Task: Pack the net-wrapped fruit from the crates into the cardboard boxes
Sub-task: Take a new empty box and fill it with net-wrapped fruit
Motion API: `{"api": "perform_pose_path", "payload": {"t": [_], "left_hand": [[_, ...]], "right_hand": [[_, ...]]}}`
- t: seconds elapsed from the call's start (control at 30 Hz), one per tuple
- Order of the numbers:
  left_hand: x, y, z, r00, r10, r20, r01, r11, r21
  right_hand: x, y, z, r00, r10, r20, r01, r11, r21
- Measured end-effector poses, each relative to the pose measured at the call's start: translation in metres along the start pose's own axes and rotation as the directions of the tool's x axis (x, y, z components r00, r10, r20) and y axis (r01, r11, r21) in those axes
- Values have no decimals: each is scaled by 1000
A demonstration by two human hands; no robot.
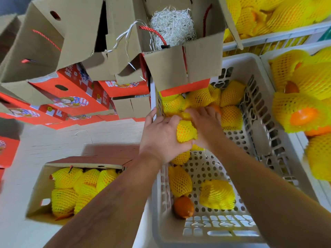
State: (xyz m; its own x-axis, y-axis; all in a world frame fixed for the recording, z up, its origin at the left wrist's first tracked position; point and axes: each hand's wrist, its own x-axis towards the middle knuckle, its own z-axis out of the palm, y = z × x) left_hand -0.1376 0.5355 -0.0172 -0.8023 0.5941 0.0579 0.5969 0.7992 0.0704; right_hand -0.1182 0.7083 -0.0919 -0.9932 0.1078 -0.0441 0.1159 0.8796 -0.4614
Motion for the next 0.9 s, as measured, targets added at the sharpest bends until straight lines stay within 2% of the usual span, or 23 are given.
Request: {"api": "perform_pose_path", "payload": {"t": [0.1,0.2,0.27,0.33,0.43,0.5,0.57,0.63,0.73,0.8,0.9], "left_hand": [[-3,-1,-3,996,-48,-72,35,983,-180],[-7,0,-11,990,-132,-52,92,878,-470],[-19,-1,-17,985,-174,-9,127,750,-649],[-40,-3,-22,980,-195,36,145,578,-803],[-82,-8,-33,961,-277,-19,75,326,-942],[-108,-16,-46,910,-411,-53,9,147,-989],[-131,-34,-59,850,-527,-2,-5,-3,-1000],[-154,-62,-68,835,-544,84,4,-146,-989],[-185,-119,-83,840,-484,246,93,-319,-943],[-201,-162,-89,831,-438,343,174,-380,-908],[-222,-225,-91,796,-398,457,322,-361,-875]], "right_hand": [[-6,0,-21,995,88,-35,-83,988,133],[-20,-9,-44,995,100,22,-102,945,312],[-38,-26,-56,996,84,37,-92,915,392],[-62,-45,-64,997,80,8,-75,904,421],[-92,-82,-62,998,51,-48,-24,892,452],[-107,-118,-56,989,50,-136,22,875,483],[-120,-160,-44,976,53,-212,70,843,534],[-128,-199,-28,966,87,-245,64,835,547],[-136,-257,-4,966,77,-248,58,867,496],[-133,-291,17,962,68,-265,71,873,483],[-124,-335,45,974,172,-145,-57,813,580]]}}
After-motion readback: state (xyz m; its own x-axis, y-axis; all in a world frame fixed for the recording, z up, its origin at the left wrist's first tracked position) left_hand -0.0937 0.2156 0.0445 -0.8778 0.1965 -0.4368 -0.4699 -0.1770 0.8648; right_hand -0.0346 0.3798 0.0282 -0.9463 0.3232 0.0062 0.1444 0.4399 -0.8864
